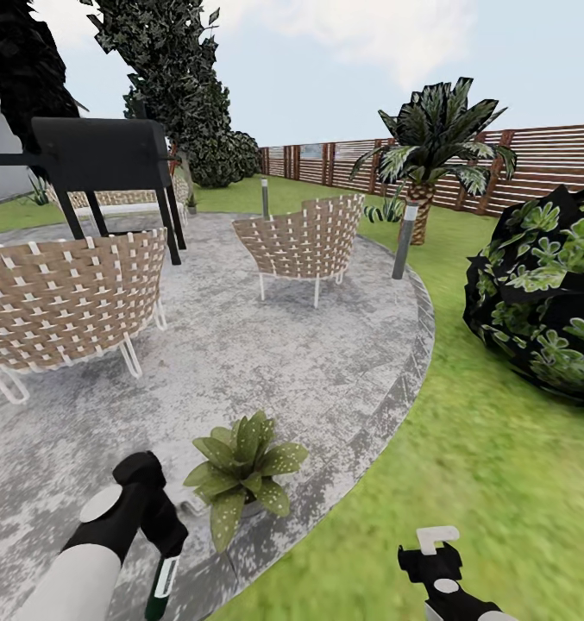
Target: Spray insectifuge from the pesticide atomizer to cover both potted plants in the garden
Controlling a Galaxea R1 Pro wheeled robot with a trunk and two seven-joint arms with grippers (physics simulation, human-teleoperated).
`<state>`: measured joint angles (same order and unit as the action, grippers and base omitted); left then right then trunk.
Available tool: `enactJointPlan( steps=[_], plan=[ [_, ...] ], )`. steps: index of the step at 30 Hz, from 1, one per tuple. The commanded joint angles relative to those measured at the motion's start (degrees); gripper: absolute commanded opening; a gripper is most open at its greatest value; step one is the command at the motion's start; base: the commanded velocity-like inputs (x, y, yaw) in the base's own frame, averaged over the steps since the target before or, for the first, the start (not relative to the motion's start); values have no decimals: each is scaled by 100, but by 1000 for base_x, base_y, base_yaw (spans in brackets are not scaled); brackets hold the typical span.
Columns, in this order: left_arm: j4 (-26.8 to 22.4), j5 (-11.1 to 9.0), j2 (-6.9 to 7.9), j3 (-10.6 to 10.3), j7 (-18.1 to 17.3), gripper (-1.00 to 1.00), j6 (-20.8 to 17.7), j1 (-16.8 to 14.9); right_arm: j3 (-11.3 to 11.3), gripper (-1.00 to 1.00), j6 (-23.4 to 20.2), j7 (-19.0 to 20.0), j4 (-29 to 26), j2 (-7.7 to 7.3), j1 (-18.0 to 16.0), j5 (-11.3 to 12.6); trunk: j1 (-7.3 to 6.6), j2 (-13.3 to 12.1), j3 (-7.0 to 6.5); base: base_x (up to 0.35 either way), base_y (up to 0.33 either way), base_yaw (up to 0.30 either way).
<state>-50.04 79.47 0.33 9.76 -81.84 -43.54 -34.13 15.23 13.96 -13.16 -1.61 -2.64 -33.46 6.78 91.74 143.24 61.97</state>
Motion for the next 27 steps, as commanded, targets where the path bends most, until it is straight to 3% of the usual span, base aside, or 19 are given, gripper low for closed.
enactJointPlan(
  steps=[1, 4, 8, 11, 15, 20, 27],
  plan=[
    [-5, 44, -38, 11, -52, -100, -58, -5, 50, 100, 19, -8, 3, 0, -3, 60, -1, 2, 5, 0, 0, 0],
    [-1, 43, -24, 29, -52, -100, -53, 8, 50, 100, 19, -7, 3, 0, -3, 60, -1, 2, 5, 0, 0, 0],
    [-10, 51, 19, 38, 112, -100, -24, 391, 50, 100, 19, -4, 3, 8, -3, 60, -1, 2, 5, 0, 0, 0],
    [-60, -37, 14, 58, 216, -100, -38, 444, 50, 100, 19, -5, 3, 9, -3, 63, -1, 2, 5, 0, 0, 0],
    [-93, -237, 33, 52, 58, -100, -46, 342, 50, 100, 19, -7, 3, 6, -3, 66, -1, 2, 5, 0, 0, 0],
    [-102, -186, 112, 28, -268, -100, -33, -68, 50, 100, 19, -3, 3, 1, -3, 68, -1, 2, 5, 0, 110, -56],
    [-110, -173, 138, -16, -322, -100, -40, -130, 50, 100, 19, -9, 3, 10, -3, 69, -1, 2, 5, -116, 272, -223]
  ],
)
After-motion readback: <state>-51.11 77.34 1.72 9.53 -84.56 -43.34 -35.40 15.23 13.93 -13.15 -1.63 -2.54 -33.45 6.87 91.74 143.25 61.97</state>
